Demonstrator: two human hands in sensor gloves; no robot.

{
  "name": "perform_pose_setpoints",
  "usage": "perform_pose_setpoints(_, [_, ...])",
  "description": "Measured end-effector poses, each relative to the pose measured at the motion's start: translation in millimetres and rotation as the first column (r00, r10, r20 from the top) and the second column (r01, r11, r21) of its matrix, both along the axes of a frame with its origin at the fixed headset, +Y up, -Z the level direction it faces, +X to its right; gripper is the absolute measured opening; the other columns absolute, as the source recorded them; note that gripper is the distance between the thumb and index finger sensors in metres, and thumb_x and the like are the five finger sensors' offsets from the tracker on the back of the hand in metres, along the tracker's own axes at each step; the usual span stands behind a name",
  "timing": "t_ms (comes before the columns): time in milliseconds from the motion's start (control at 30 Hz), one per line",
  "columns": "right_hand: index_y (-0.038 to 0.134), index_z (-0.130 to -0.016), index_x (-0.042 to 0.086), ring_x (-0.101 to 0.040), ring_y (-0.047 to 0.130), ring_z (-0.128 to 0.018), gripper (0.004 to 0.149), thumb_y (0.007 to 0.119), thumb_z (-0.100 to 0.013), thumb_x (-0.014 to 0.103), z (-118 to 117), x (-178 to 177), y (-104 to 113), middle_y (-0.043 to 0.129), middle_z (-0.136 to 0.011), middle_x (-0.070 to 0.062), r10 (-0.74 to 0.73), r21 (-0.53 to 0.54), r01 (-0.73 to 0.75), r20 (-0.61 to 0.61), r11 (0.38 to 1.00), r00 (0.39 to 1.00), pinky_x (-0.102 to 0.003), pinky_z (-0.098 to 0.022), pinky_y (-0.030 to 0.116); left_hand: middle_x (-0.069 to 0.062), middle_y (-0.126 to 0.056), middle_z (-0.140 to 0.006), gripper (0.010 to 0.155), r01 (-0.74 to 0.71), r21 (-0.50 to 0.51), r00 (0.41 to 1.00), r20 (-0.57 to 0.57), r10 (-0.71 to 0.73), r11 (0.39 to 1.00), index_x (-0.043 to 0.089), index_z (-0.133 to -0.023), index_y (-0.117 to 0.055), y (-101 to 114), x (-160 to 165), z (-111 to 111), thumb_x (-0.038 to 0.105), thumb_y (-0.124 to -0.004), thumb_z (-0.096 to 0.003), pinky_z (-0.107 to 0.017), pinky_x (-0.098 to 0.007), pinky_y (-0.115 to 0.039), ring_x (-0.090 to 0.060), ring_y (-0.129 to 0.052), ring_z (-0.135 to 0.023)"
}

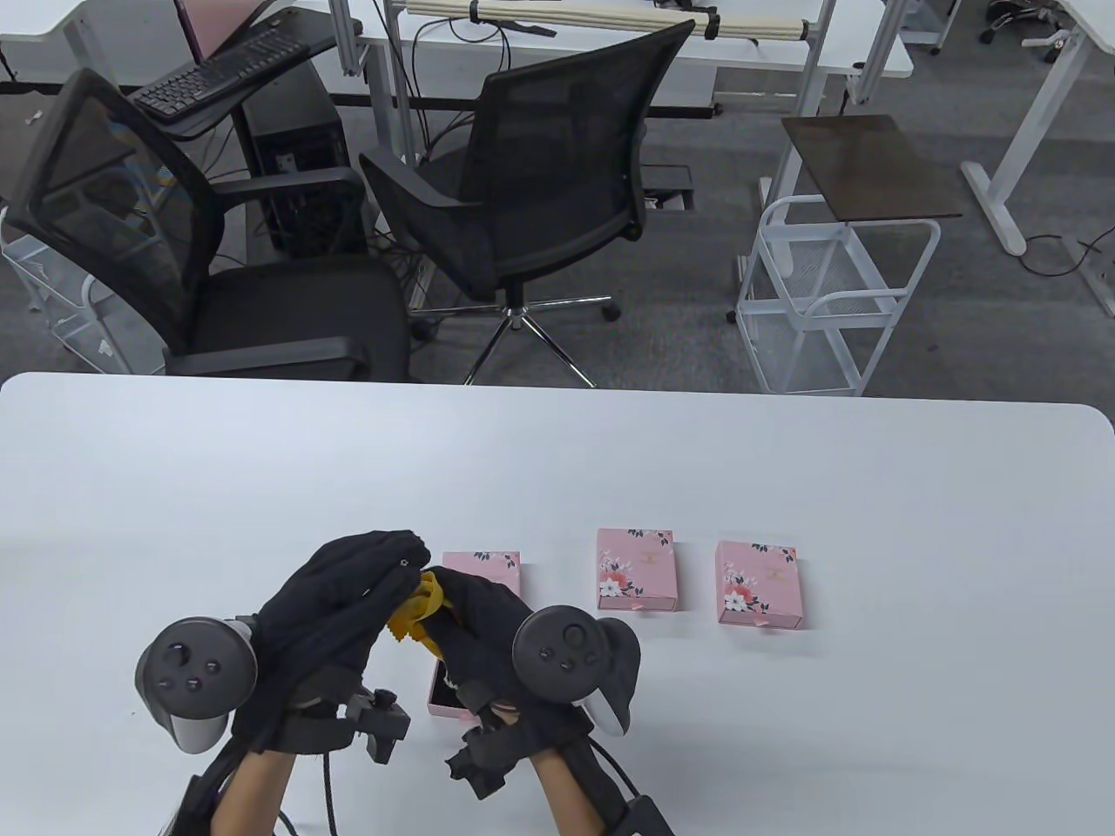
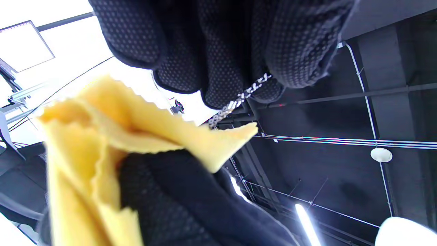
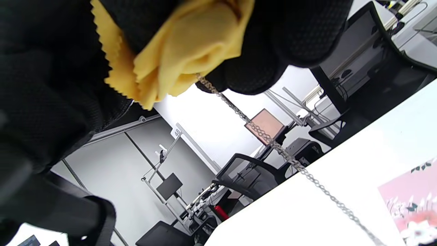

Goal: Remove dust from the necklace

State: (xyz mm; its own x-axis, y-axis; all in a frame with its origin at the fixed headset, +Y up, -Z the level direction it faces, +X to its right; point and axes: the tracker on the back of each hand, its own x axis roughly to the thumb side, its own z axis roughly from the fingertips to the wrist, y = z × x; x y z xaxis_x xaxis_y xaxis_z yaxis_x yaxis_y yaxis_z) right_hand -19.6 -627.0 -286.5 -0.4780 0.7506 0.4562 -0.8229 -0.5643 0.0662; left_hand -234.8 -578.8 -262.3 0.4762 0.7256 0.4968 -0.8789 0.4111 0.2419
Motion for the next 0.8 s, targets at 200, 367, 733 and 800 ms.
perform_pose_setpoints(200, [0.073, -0.101, 0.014, -0.043, 0.088, -0.072, 0.039, 0.077, -0.063, 0.024, 1.5, 2.6, 4.2, 0.084, -0.093, -0.021, 0.026, 0.028, -0.027, 0.026, 0.999, 0.999, -0.053, -0.056, 0.075, -0.001, -0.102, -0.088, 0.037, 0.006, 0.007, 1.0, 0.015, -0.007, 1.0, 0.029, -0.085, -0.096, 1.3, 3.4, 1.4, 0.047, -0.088, -0.054, -0.06, -0.048, -0.08, -0.027, -0.092, -0.085])
perform_pose_setpoints(367, [0.078, -0.096, 0.013, -0.038, 0.092, -0.062, 0.04, 0.076, -0.064, 0.035, 1.6, 4.2, 2.9, 0.091, -0.082, -0.017, 0.02, 0.057, -0.024, 0.065, 0.998, 0.998, -0.05, -0.053, 0.078, -0.001, -0.101, -0.089, 0.037, -0.003, 0.013, 1.0, 0.016, 0.003, 1.0, 0.03, -0.086, -0.095, 2.2, 2.4, 3.0, 0.048, -0.088, -0.0542, -0.061, -0.048, -0.08, -0.027, -0.091, -0.085])
perform_pose_setpoints(733, [0.074, -0.101, 0.013, -0.042, 0.089, -0.071, 0.04, 0.076, -0.063, 0.026, -2.0, -0.2, 0.4, 0.086, -0.091, -0.019, 0.058, 0.01, -0.058, -0.006, 0.998, 0.998, -0.052, -0.056, 0.076, -0.002, -0.1, -0.09, 0.037, 0.051, 0.012, 0.999, -0.003, -0.051, 0.999, 0.029, -0.086, -0.095, 3.0, 5.2, 3.6, 0.047, -0.088, -0.0542, -0.061, -0.047, -0.079, -0.028, -0.089, -0.086])
perform_pose_setpoints(800, [0.077, -0.098, 0.013, -0.039, 0.092, -0.065, 0.039, 0.076, -0.064, 0.032, -3.3, 1.2, -2.2, 0.09, -0.084, -0.017, 0.064, 0.012, -0.064, 0.011, 0.998, 0.998, -0.051, -0.054, 0.077, -0.002, -0.1, -0.089, 0.037, 0.042, 0.01, 0.999, 0.006, -0.042, 0.999, 0.029, -0.086, -0.095, 1.9, 6.0, 2.2, 0.047, -0.088, -0.0542, -0.061, -0.047, -0.079, -0.028, -0.089, -0.086])
